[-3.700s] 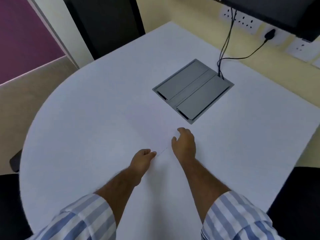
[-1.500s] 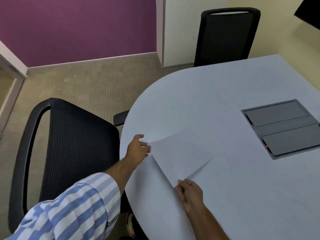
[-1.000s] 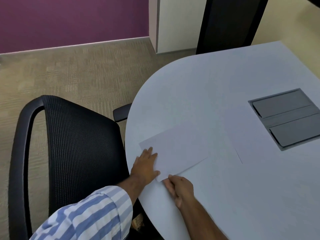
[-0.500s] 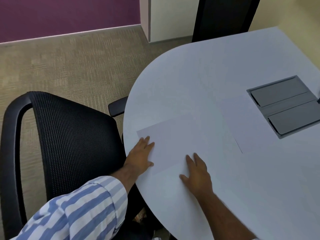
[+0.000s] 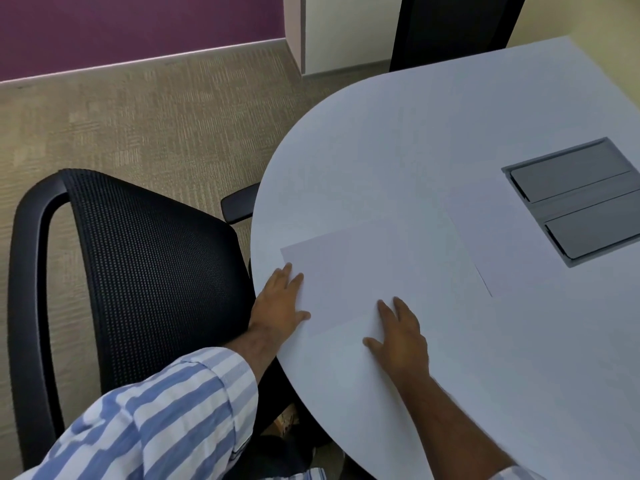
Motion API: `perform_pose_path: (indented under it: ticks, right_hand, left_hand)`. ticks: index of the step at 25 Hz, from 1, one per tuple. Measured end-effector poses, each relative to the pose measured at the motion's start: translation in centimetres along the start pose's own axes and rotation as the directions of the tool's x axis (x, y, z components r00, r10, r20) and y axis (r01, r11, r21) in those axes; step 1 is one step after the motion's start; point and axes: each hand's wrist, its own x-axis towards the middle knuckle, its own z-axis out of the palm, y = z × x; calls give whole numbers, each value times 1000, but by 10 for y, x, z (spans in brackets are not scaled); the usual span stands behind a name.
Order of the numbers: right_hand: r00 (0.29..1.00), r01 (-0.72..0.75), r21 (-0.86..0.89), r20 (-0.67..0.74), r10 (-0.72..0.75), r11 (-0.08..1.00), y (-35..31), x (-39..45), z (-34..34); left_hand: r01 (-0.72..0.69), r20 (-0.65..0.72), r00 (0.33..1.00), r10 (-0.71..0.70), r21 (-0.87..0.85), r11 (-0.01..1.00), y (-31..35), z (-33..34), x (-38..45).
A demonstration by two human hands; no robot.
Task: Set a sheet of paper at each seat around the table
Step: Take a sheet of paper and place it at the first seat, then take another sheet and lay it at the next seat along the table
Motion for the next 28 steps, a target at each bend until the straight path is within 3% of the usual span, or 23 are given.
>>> perform_pose_path:
  ticks: [6, 11, 18, 23, 28]
  right_hand:
    - [996, 3, 80, -91, 4, 997, 0, -12, 5]
    - [992, -32, 216, -113, 58, 976, 16, -52, 7]
    - [951, -138, 359, -211, 225, 923, 66, -81, -23]
    - [850, -198, 474, -353, 391, 858, 129, -56, -75]
    - [847, -188, 507, -350, 401, 841, 205, -1, -134]
  left_hand:
    - [-2, -12, 1000, 1, -108, 994, -9, 4, -3]
    - [75, -112, 988, -110, -279, 957, -6, 12, -10]
    - [-70, -155, 988, 20, -326, 943, 35, 24, -30]
    - [-154, -126, 986, 109, -436, 887, 112, 42, -47]
    - [-16, -32, 999, -8, -685, 729, 233, 52, -31]
